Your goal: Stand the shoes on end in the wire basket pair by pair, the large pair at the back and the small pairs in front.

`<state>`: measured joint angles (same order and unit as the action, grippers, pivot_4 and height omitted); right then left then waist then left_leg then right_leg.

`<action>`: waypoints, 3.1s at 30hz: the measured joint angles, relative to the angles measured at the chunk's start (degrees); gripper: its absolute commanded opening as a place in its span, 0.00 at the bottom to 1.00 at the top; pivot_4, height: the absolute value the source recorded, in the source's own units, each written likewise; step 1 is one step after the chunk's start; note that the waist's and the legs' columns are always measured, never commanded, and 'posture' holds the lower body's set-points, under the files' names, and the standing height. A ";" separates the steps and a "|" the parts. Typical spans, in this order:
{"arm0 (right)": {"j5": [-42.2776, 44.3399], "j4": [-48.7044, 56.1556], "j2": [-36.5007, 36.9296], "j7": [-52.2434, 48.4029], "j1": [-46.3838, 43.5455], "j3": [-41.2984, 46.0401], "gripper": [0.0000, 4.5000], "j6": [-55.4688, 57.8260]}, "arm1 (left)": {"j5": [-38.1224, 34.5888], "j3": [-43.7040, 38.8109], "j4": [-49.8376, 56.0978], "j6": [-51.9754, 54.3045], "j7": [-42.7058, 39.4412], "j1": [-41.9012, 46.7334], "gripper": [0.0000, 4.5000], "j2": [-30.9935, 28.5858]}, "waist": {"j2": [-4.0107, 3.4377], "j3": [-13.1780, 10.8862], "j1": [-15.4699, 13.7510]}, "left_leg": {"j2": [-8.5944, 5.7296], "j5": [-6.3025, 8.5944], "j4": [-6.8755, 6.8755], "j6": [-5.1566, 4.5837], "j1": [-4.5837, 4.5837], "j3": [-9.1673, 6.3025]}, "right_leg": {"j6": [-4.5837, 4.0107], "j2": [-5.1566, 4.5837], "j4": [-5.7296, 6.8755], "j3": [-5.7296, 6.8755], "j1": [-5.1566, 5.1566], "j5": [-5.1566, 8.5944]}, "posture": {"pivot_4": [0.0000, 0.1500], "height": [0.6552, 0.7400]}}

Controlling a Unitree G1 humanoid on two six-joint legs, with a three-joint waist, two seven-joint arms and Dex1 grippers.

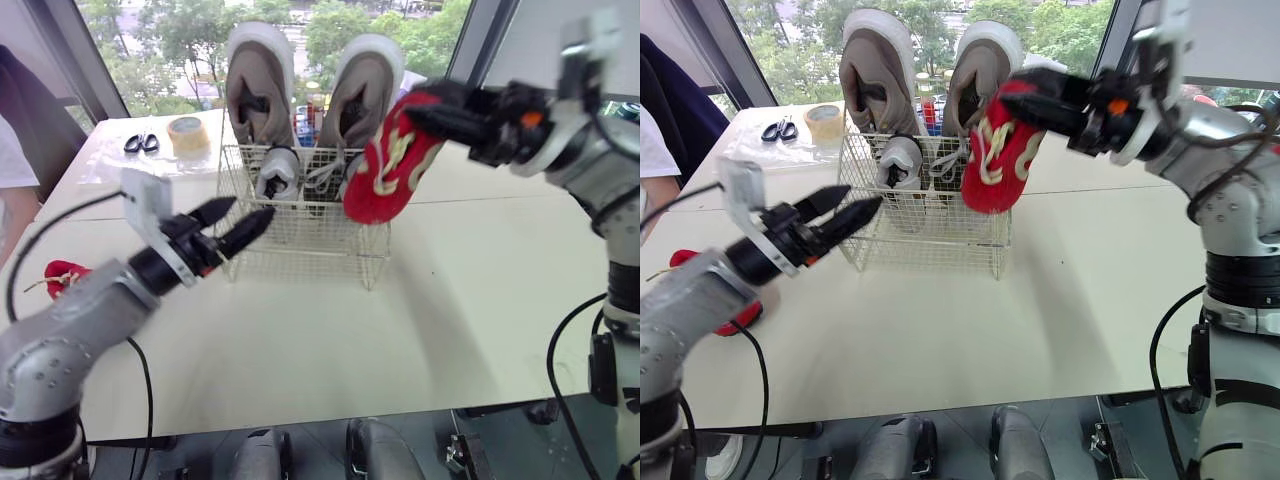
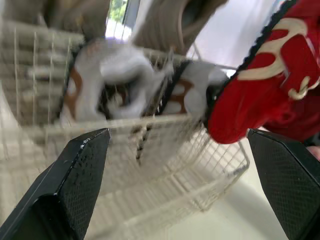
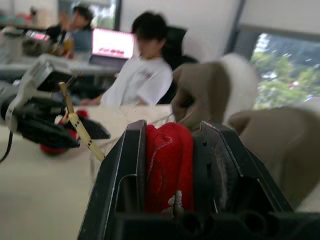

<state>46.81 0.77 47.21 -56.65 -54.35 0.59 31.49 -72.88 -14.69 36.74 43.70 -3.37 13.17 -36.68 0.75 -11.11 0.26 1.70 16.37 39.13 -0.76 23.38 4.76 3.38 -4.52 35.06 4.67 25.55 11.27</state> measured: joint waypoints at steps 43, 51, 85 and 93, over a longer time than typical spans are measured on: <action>-2.75 -0.86 -1.63 -11.62 -9.21 5.86 1.00 10.94 | 1.68 -12.60 -26.65 12.38 19.84 15.27 1.00 -24.73 | 0.01 -0.01 -0.49 | -0.01 -0.01 -0.06 0.03 -0.07 0.01 | 0.00 0.02 0.09 0.03 0.02 -0.01 | 1.00 1.00; -5.52 8.24 6.02 -30.28 -3.80 -7.47 1.00 10.71 | 3.01 -19.25 -43.10 42.30 39.07 21.72 1.00 -28.19 | 0.27 -0.15 -0.67 | -0.05 0.00 -0.06 0.09 0.02 0.00 | 0.10 -0.15 0.13 0.05 0.12 0.04 | 1.00 1.00; -5.66 13.85 6.41 -24.95 2.40 -4.59 1.00 13.93 | 34.67 -28.60 -48.05 47.92 24.72 26.39 0.01 -10.76 | 0.89 -0.06 -0.95 | -0.09 -0.15 -0.07 0.72 0.22 -0.05 | -0.17 -0.55 0.31 0.08 0.44 -0.14 | 1.00 1.00; -7.36 7.31 5.50 -20.46 0.23 -4.50 1.00 14.59 | 18.24 -25.88 -13.43 27.79 8.89 45.11 0.01 3.25 | 0.69 0.24 -1.20 | -0.45 -0.29 0.02 0.57 0.73 0.29 | -0.29 -1.07 0.09 0.24 0.82 -0.29 | 1.00 1.00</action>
<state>39.45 8.09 52.71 -77.11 -54.13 -3.91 46.08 -54.64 -40.57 23.31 71.50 5.52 58.28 -33.43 1.44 -10.87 -0.94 1.26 16.09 39.16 -0.19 24.11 5.05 3.10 -5.59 35.15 4.91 26.37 10.98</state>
